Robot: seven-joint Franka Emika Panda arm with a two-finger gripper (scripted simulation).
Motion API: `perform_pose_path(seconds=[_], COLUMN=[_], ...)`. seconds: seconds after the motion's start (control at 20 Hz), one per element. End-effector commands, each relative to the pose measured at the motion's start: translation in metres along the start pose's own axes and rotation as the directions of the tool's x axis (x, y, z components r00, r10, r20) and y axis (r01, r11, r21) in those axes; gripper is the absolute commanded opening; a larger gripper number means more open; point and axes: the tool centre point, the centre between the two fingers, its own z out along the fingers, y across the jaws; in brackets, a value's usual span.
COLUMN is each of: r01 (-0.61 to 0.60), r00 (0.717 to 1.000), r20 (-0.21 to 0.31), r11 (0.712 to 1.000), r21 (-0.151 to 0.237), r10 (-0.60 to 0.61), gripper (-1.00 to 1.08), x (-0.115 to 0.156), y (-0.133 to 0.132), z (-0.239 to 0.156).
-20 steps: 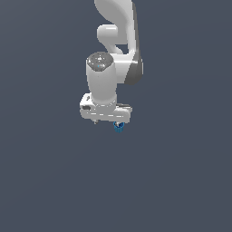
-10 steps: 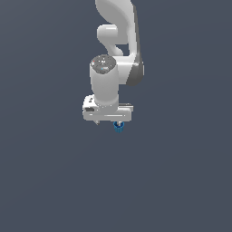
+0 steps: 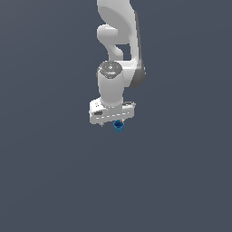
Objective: Pick up the object and move it to a goal position.
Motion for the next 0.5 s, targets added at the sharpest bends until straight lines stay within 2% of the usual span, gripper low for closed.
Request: perform_pose_path(seconds=[0.0,0.45], r01=[0.081,0.33], r00=[0.997,0.944], r20=[0.0,-0.004], r11=[0.997,0.944], r21=[0.0,0.001], r10=[-0.081,-0.33], gripper=[1.0,1.0], x=[-0.005,-0.023], y=[-0.007,-0.03], z=[0.008,0.031])
